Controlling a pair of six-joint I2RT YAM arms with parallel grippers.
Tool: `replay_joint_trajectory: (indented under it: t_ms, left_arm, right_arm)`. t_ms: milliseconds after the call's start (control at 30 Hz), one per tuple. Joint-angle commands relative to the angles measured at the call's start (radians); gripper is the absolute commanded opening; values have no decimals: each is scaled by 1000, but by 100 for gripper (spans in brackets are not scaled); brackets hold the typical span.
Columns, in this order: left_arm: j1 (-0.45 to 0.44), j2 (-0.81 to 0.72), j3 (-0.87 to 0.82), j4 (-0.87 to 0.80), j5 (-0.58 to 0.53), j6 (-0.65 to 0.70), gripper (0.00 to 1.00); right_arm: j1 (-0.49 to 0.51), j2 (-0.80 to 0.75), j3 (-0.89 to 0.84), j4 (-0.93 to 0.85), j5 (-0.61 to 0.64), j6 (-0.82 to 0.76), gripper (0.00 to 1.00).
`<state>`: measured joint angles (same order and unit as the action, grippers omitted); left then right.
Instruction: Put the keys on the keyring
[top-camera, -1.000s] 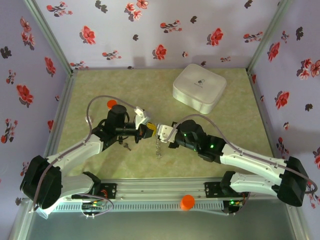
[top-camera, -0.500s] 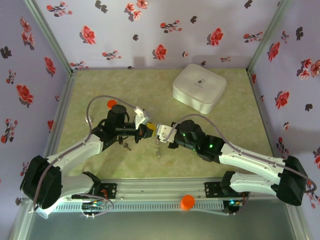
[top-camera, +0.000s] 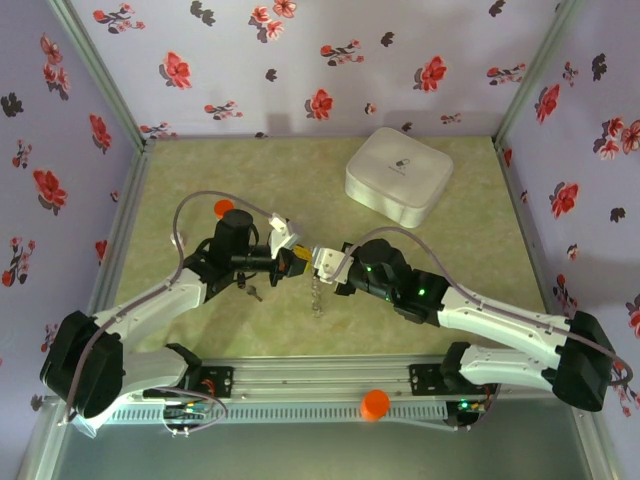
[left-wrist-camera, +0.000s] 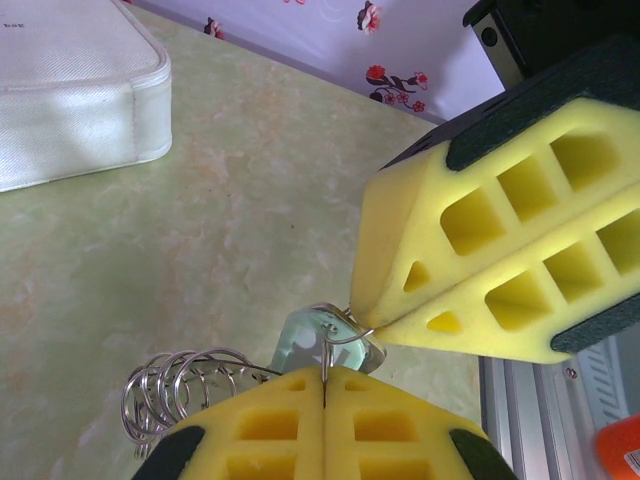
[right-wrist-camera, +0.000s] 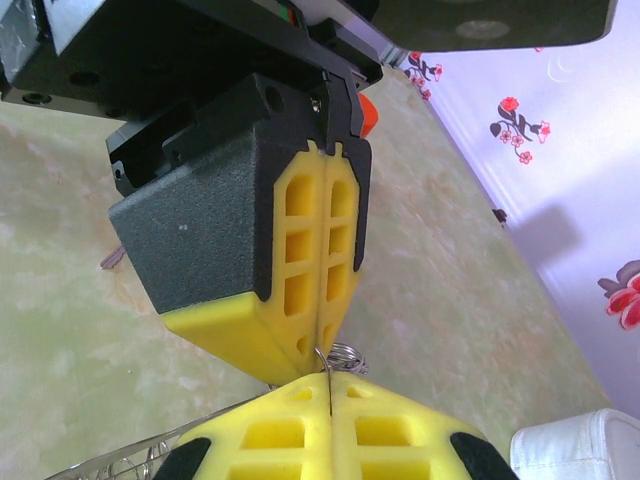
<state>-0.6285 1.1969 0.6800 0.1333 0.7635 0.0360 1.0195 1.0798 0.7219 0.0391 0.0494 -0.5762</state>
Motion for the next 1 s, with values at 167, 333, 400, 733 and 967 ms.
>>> replay_joint_trajectory:
  t_ms: [167, 333, 400, 733, 967]
  left_arm:
    - [-4, 0, 19, 8, 25, 19, 0]
    - [-4, 0, 18, 6, 25, 21, 0]
    - [-4, -2, 19, 6, 25, 21, 0]
    - [-4, 2, 20, 7, 25, 21, 0]
    - [-4, 1, 21, 6, 24, 21, 0]
  right_arm:
    - [2, 12, -2, 6, 6, 9, 0]
    - [3, -3, -8, 15, 7, 9, 0]
    - [3, -15, -14, 26, 17, 4, 0]
    - [3, -32, -21, 9, -26, -5, 0]
    - [3, -6, -7, 1, -24, -2, 0]
